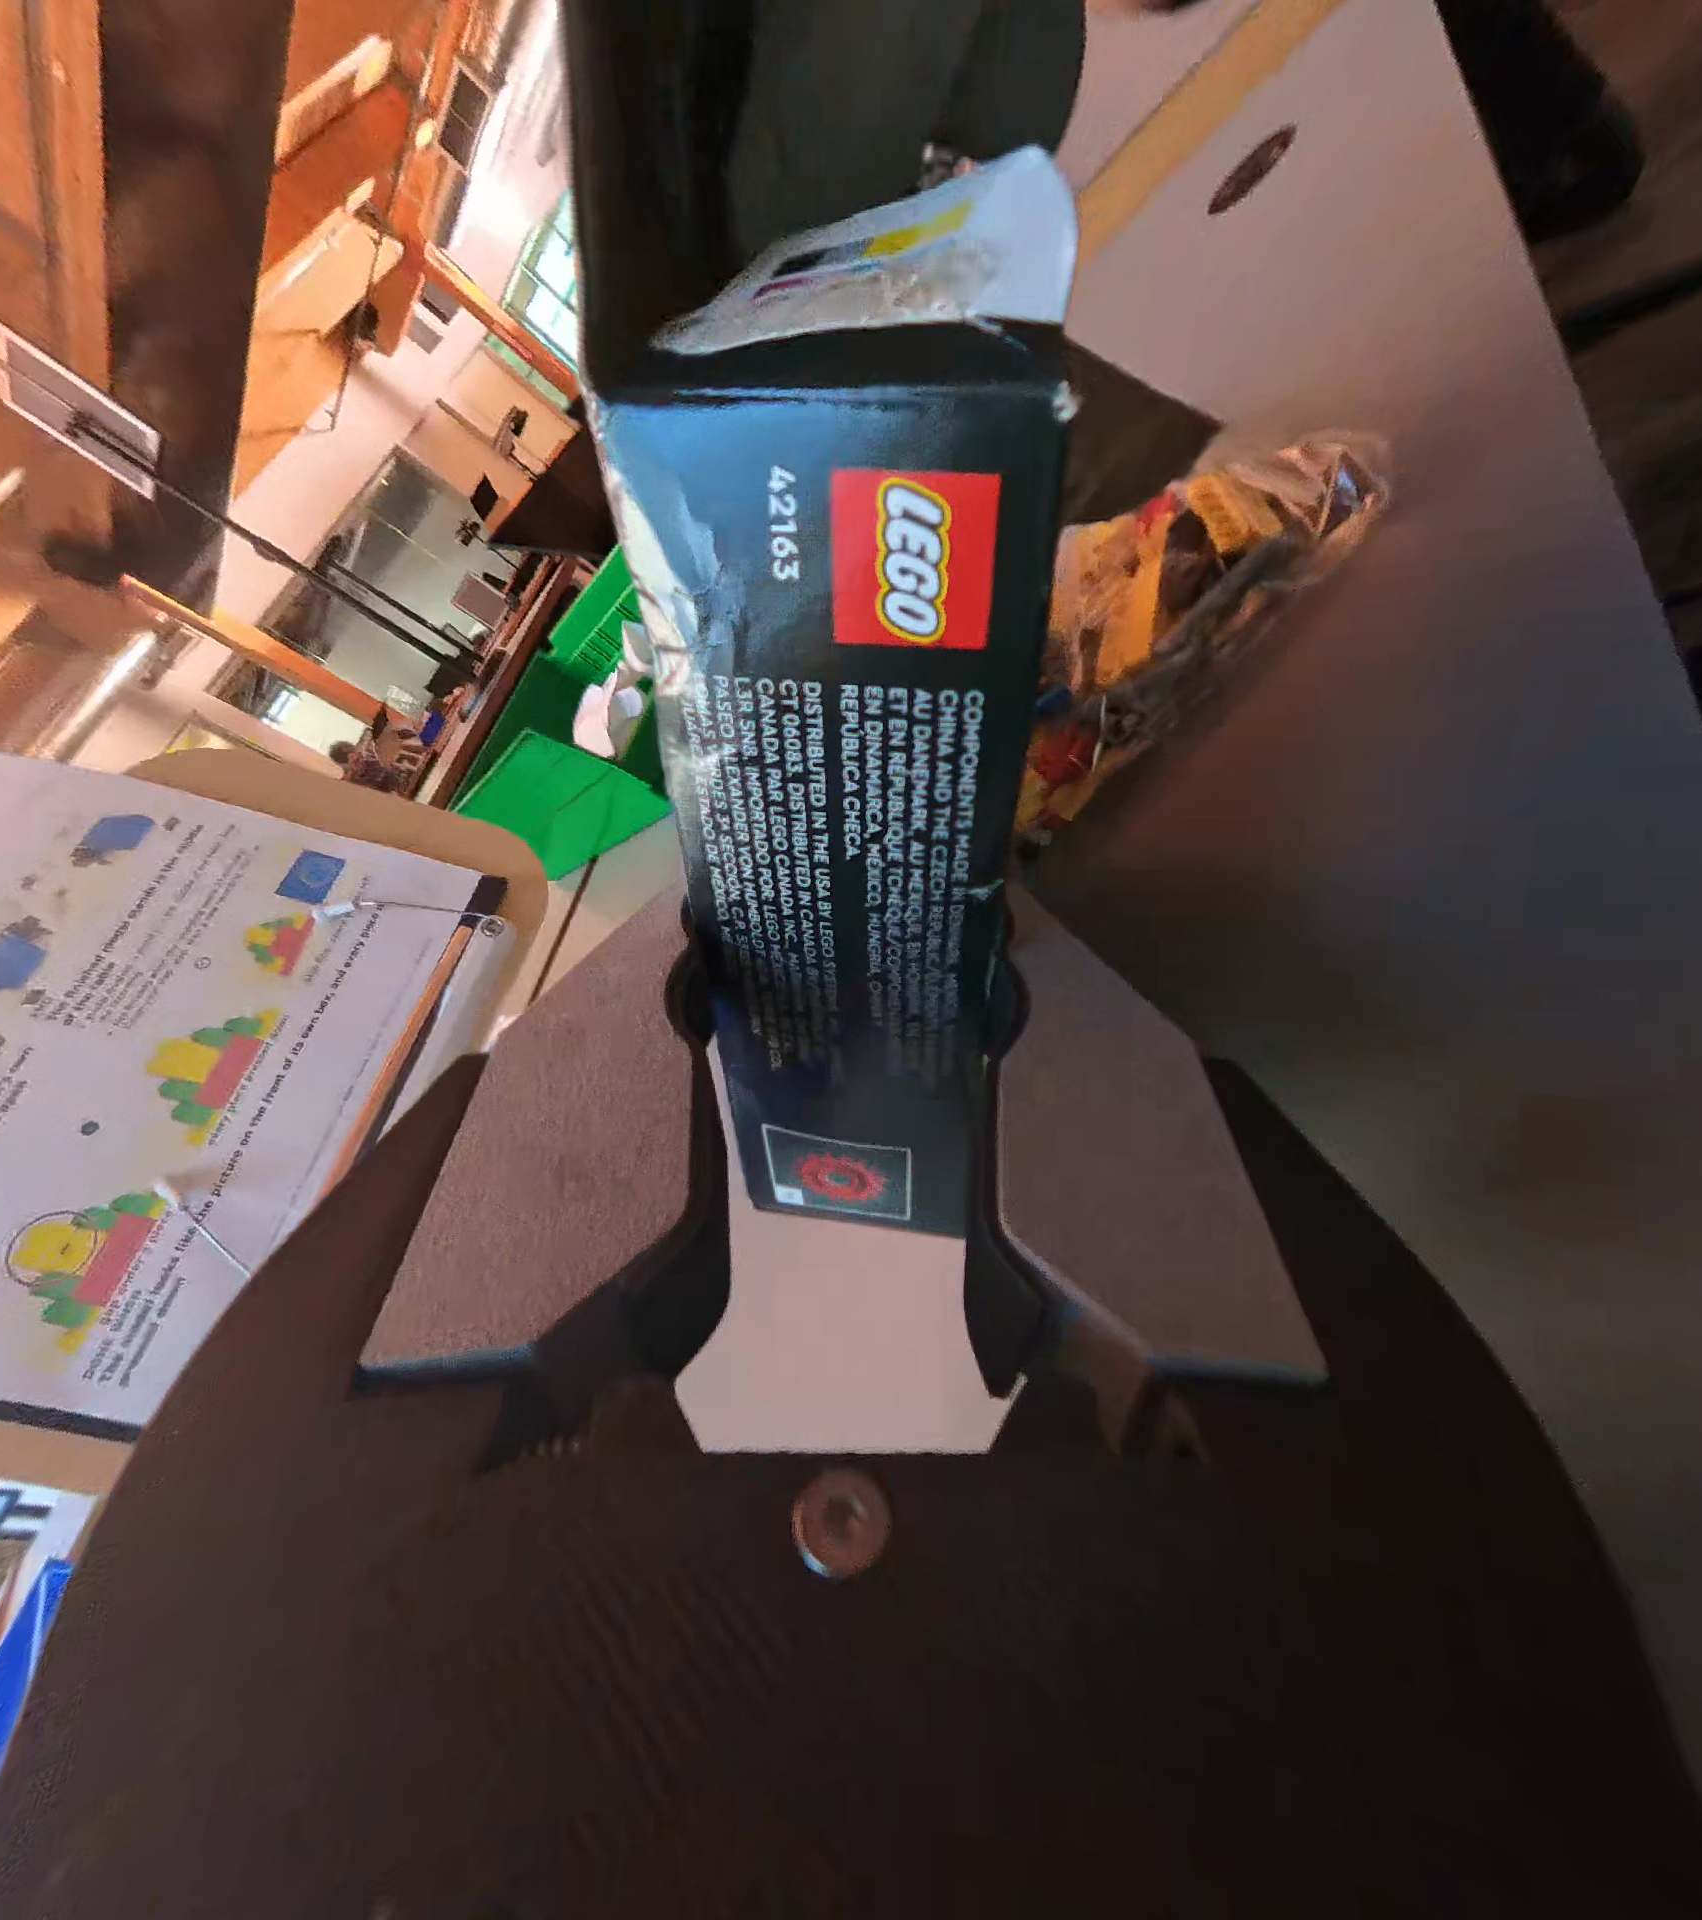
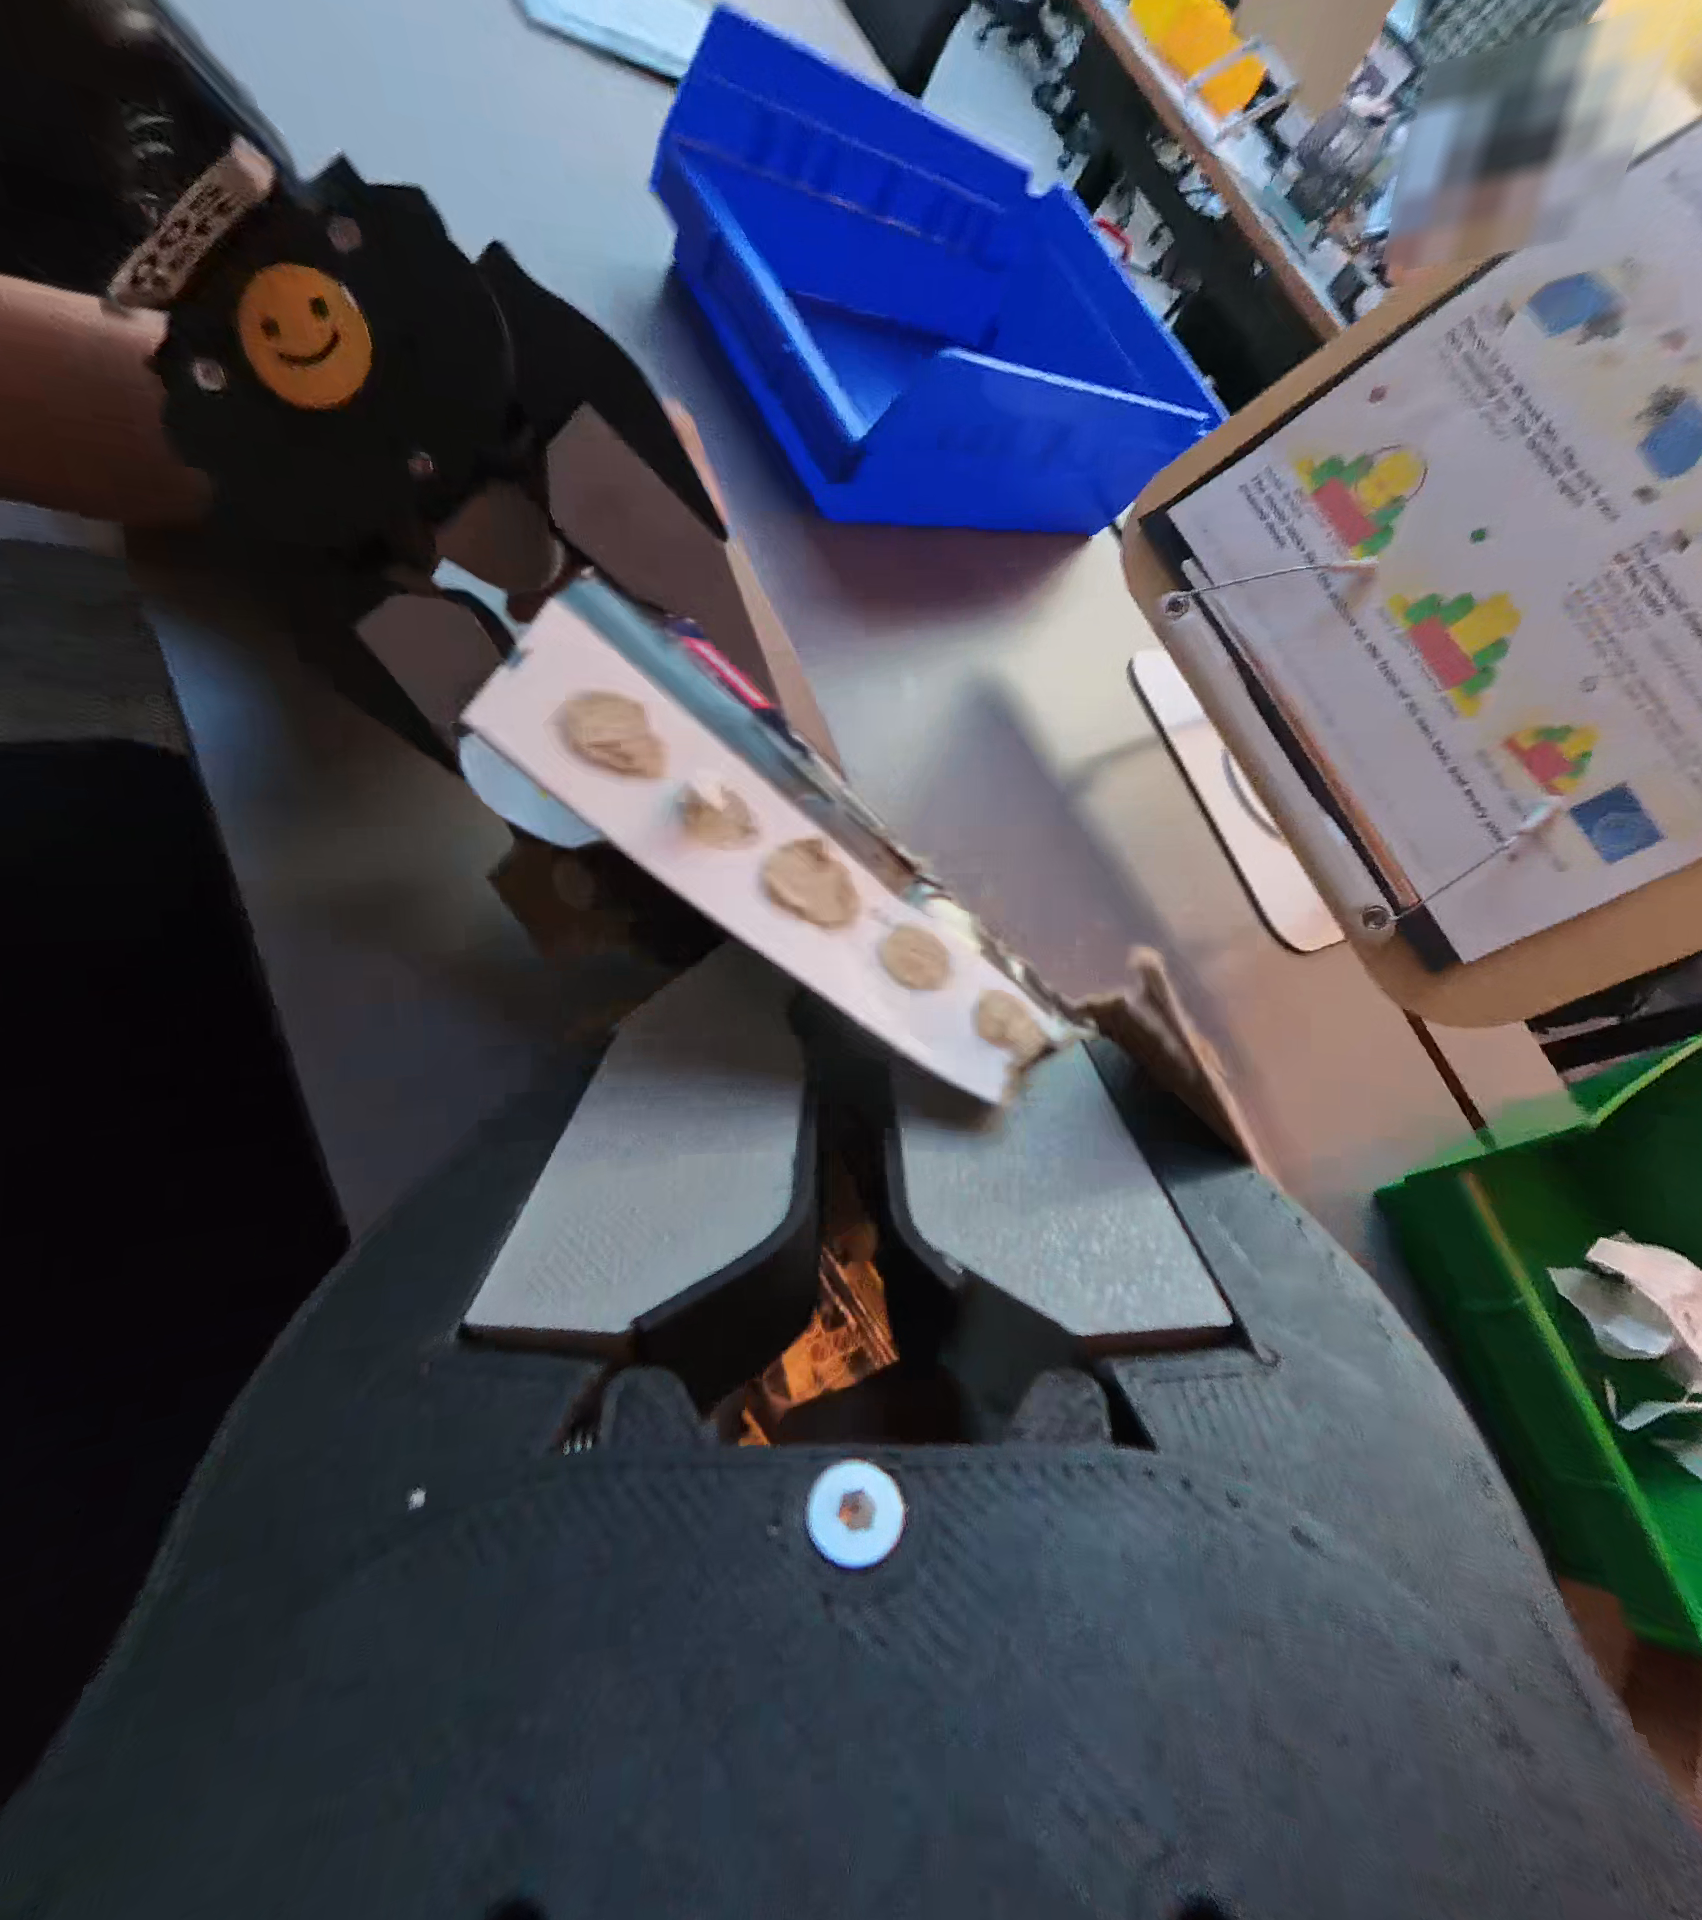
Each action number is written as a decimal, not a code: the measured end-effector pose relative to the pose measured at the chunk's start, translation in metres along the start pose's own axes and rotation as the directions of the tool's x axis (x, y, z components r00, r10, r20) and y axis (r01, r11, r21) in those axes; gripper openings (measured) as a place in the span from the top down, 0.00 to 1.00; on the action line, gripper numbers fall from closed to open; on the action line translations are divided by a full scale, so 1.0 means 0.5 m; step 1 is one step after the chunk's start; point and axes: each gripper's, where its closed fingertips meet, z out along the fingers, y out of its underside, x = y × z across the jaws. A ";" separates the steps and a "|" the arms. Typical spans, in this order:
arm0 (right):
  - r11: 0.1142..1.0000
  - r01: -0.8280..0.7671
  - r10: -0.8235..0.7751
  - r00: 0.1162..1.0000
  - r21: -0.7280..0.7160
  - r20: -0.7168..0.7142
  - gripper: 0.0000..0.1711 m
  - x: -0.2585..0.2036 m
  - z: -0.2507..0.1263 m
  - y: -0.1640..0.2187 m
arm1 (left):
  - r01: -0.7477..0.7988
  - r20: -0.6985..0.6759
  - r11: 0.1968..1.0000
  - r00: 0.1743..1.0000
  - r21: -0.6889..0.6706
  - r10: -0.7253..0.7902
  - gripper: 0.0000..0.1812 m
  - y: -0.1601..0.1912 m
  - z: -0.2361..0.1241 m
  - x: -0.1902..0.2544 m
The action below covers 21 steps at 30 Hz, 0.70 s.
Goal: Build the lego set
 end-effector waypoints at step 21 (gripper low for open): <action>0.985 0.034 -0.027 0.999 -0.172 0.040 0.98 -0.030 0.040 0.066 | 0.013 0.045 0.999 0.999 -0.037 -0.012 0.74 -0.002 0.006 -0.007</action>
